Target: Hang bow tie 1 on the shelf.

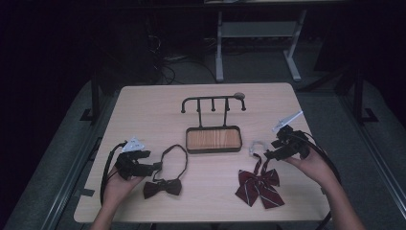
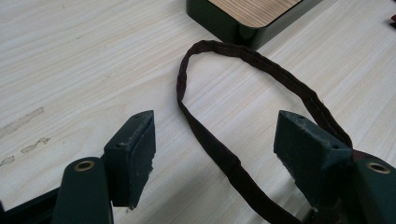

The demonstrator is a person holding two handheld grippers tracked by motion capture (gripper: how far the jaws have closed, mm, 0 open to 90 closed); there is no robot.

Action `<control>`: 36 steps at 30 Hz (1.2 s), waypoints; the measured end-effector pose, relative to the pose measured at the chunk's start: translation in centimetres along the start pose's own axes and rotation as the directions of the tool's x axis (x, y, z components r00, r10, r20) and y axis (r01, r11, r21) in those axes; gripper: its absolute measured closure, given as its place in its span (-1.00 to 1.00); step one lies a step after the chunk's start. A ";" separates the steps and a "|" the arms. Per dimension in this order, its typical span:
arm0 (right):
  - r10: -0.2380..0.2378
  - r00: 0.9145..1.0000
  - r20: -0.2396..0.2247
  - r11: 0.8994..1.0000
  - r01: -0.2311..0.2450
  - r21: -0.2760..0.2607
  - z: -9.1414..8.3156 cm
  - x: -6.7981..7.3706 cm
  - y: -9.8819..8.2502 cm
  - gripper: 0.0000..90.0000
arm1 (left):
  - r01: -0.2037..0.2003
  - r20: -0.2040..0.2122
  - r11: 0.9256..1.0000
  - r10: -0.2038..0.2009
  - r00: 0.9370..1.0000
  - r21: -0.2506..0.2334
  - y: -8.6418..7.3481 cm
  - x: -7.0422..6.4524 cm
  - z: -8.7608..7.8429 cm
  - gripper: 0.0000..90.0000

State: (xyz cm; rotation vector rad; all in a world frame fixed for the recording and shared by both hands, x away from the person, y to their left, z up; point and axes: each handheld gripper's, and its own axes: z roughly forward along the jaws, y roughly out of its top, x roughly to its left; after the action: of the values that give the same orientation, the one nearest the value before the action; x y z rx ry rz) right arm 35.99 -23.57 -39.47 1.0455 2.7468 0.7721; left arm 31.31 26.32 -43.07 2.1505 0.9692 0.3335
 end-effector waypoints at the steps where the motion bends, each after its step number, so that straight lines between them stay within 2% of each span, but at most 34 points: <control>1: 0.000 1.000 0.000 1.000 0.000 0.000 0.0 0.0 0.0 -0.08 | 0.000 0.000 1.000 0.000 1.000 0.000 0.0 0.0 0.0 -0.33; 5: 0.010 1.000 -0.006 0.999 -0.010 0.033 0.8 -0.7 0.9 -0.05 | 0.005 -0.006 1.000 -0.005 1.000 0.004 0.0 -0.1 0.1 -0.33; 12: 0.036 0.999 -0.005 0.998 -0.035 0.050 1.6 -1.5 1.6 0.02 | 0.005 -0.018 1.000 -0.004 1.000 0.001 0.0 0.0 -0.1 -0.33; 16: 0.041 0.999 0.019 0.995 -0.043 0.086 2.5 -1.9 1.8 0.07 | 0.005 -0.022 1.000 -0.005 1.000 0.009 0.0 0.2 -0.1 -0.33; 23: 0.047 0.999 0.027 0.994 -0.049 0.097 3.1 -2.3 2.1 0.20 | 0.017 -0.022 1.000 -0.017 1.000 0.011 -0.1 0.3 -0.1 -0.33; 30: 0.080 0.995 0.058 0.985 -0.088 0.151 4.2 -3.0 2.0 0.25 | 0.010 -0.020 1.000 -0.010 1.000 0.014 -0.1 0.2 -0.1 -0.34; 36: 0.091 0.993 0.072 0.980 -0.102 0.170 4.7 -3.4 2.0 0.27 | 0.012 -0.022 1.000 -0.011 1.000 0.014 -0.1 0.2 0.0 -0.34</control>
State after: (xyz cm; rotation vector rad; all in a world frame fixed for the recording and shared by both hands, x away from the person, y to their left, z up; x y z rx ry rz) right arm 41.02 -22.54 -42.87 1.2211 2.7665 0.5076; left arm 31.38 26.53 -43.10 2.1573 0.9983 0.3460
